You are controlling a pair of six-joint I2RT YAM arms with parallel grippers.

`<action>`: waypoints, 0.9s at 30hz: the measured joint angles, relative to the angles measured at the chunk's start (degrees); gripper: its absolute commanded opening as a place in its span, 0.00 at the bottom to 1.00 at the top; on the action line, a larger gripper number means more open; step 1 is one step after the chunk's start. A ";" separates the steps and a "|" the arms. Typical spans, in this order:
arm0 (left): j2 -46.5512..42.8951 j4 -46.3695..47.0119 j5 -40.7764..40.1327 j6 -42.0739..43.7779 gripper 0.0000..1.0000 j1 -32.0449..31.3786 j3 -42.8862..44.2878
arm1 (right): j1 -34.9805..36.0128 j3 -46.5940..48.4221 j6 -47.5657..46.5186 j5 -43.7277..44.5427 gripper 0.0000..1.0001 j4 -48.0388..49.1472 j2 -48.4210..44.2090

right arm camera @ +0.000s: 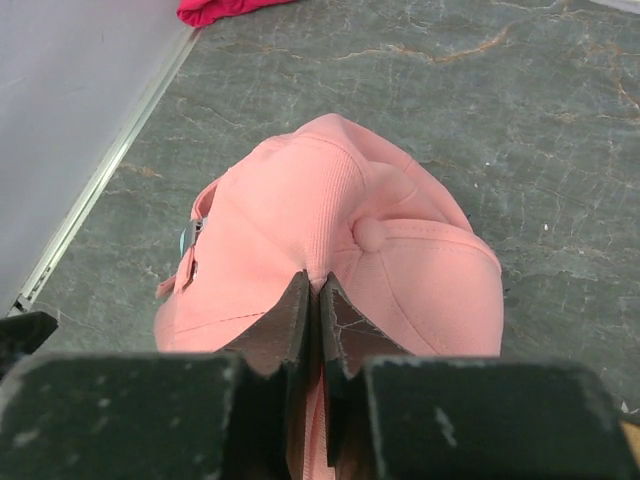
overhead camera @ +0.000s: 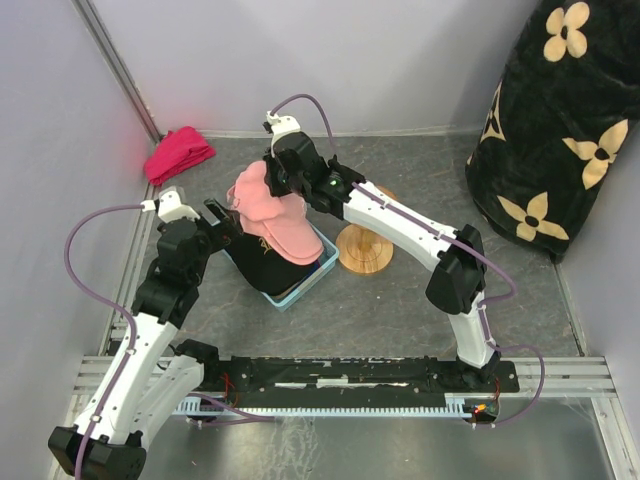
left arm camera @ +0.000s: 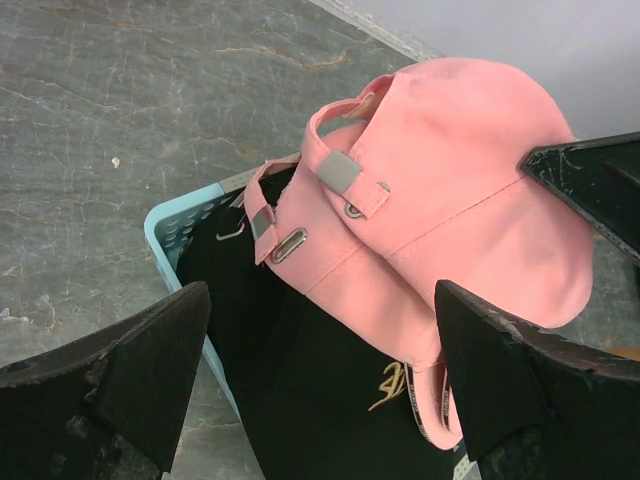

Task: Stack the hats
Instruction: Pick up the hat from the bin.

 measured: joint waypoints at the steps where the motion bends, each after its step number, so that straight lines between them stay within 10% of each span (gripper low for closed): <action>1: 0.00 0.02 0.02 0.00 0.99 0.02 -0.20 | -0.02 0.00 -0.09 -0.07 0.11 0.02 0.00; 27: 0.11 0.85 0.04 -0.59 0.99 0.28 -1.90 | 0.11 -7.34 -5.18 0.04 0.07 6.01 -8.55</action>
